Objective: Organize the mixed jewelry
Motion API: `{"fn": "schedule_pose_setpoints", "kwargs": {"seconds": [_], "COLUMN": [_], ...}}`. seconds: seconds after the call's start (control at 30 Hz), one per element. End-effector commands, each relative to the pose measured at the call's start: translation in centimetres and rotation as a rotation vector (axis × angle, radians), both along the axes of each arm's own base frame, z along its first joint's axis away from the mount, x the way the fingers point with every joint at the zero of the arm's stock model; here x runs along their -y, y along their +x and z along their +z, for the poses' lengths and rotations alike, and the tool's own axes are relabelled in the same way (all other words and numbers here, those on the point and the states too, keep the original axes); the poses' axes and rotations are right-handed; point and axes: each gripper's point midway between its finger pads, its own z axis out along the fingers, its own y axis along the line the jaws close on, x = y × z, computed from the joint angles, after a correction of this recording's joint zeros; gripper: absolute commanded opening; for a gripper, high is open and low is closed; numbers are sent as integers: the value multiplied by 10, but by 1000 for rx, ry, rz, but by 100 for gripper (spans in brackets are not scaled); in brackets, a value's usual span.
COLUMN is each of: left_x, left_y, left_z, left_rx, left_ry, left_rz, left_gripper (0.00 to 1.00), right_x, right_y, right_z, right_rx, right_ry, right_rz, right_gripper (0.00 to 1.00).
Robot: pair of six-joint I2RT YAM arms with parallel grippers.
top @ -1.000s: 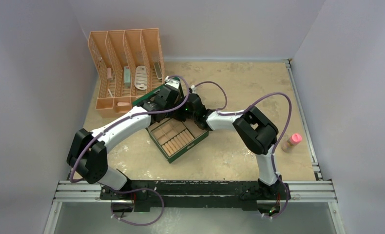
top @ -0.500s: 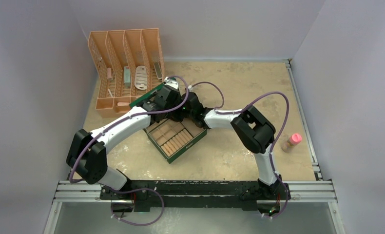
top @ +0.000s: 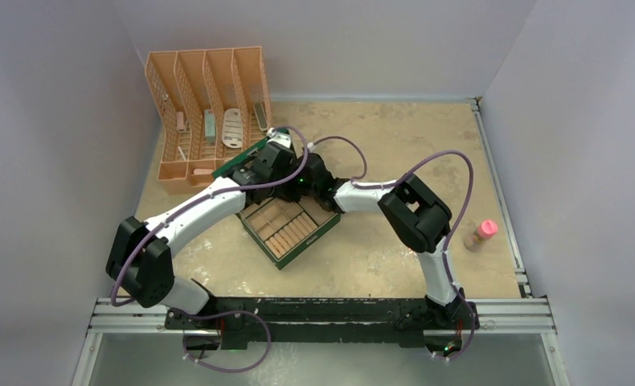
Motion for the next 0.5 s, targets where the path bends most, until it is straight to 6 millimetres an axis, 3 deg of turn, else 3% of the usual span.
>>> {"fn": "schedule_pose_setpoints", "kwargs": {"seconds": [0.0,0.3,0.47], "left_x": [-8,-11,-14], "left_y": [-4,-7,-9], "left_z": [11,8,4], "left_rx": [36,26,15], "left_ry": [-29,-13,6], "left_rz": [42,48,43], "left_gripper": [22,23,23], "right_x": [-6,-19,-24], "right_y": [-31,-35,-37], "right_z": [-12,-8,-7], "right_rx": [15,26,37], "right_ry": [7,24,23], "right_rz": [94,130,149], "right_gripper": [20,24,18]}}
